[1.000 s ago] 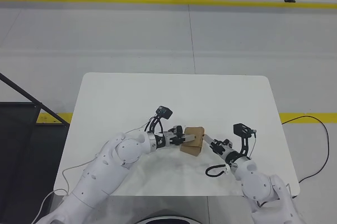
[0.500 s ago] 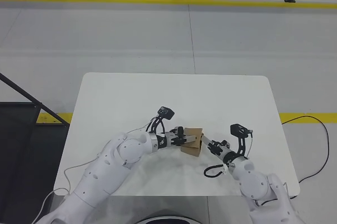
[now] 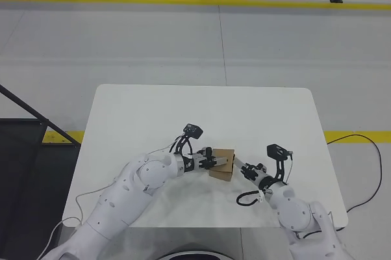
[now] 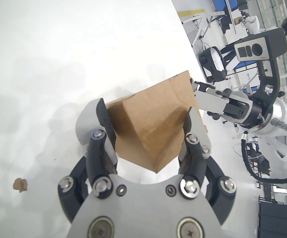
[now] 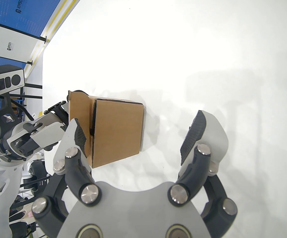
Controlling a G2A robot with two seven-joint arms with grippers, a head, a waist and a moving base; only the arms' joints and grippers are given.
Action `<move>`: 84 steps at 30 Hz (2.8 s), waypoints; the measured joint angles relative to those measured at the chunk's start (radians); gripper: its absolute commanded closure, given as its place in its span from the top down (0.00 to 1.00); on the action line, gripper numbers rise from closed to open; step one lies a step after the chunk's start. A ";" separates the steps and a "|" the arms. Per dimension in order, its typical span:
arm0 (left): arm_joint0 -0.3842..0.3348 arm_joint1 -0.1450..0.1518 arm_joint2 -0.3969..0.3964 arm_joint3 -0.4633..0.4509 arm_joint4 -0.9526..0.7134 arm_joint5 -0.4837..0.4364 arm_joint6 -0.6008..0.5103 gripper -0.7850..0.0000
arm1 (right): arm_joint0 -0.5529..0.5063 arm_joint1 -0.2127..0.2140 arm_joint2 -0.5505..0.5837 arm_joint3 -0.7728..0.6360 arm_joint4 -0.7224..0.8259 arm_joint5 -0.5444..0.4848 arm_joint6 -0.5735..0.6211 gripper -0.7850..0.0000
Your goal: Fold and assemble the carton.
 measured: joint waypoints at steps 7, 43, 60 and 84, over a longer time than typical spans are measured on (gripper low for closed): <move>-0.002 -0.002 0.009 -0.008 0.029 0.034 -0.009 0.75 | 0.001 0.000 0.000 0.008 0.001 -0.004 0.001 1.00; -0.002 -0.012 0.019 -0.018 0.085 0.073 -0.015 0.70 | 0.083 -0.005 -0.022 0.073 0.017 -0.006 0.020 1.00; 0.006 -0.013 0.012 -0.026 0.090 0.072 -0.020 0.69 | 0.112 -0.007 -0.020 0.137 0.065 -0.022 0.020 1.00; 0.013 -0.014 -0.001 -0.029 0.091 0.062 -0.024 0.69 | 0.181 -0.012 -0.033 0.216 0.107 -0.015 0.040 1.00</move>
